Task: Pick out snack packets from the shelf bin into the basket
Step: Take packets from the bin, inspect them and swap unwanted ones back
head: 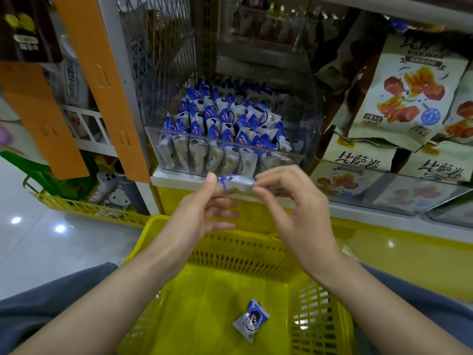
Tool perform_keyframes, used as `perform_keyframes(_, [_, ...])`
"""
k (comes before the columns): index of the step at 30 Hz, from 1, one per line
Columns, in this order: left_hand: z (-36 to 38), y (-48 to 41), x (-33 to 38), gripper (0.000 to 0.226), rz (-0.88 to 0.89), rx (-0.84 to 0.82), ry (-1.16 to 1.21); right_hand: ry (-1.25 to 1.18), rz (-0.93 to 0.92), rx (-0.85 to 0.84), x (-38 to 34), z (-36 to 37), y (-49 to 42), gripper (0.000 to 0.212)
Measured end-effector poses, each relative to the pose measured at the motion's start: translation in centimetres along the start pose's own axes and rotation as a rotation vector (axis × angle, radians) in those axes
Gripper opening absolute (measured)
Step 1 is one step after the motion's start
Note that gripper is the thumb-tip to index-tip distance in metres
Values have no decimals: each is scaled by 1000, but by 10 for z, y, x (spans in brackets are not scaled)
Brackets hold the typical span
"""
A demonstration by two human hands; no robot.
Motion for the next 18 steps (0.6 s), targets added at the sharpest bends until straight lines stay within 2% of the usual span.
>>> perform_keyframes(1, [0,0,0,52,-19,-43,42,42,-49,-43,-3,5,3,5])
perform_keyframes(3, [1,2,3,45,13,-101,80,101,-130,-111,-9,13,8,9])
perform_keyframes(5, [-1,3,6,26,55,-68,92,149,-203,-154,-13,18,10,15])
perform_keyframes(7, [-4,3,6,19,84,1,61,168,-216,-190,-14,22,11,15])
perform_keyframes(9, [-6,2,6,23,116,49,-8,67,-57,-208,-10,24,11,12])
perform_keyframes(11, [-6,2,7,26,134,64,-41,-126,210,-199,-2,26,10,12])
perform_keyframes(15, [2,4,5,28,112,-61,-39,-572,687,-293,18,35,14,11])
perform_keyframes(18, [4,4,1,26,133,-27,-80,-745,787,-389,19,38,17,23])
Point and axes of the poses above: each hand's wrist, its own y-axis away from the middle knuckle, its own z-axis out of the palm, x = y × z, the point moved 5 cm from there along -y, towards the middle knuckle, and after that the axes turned 5 degrees about y, right-handed, at the moved point
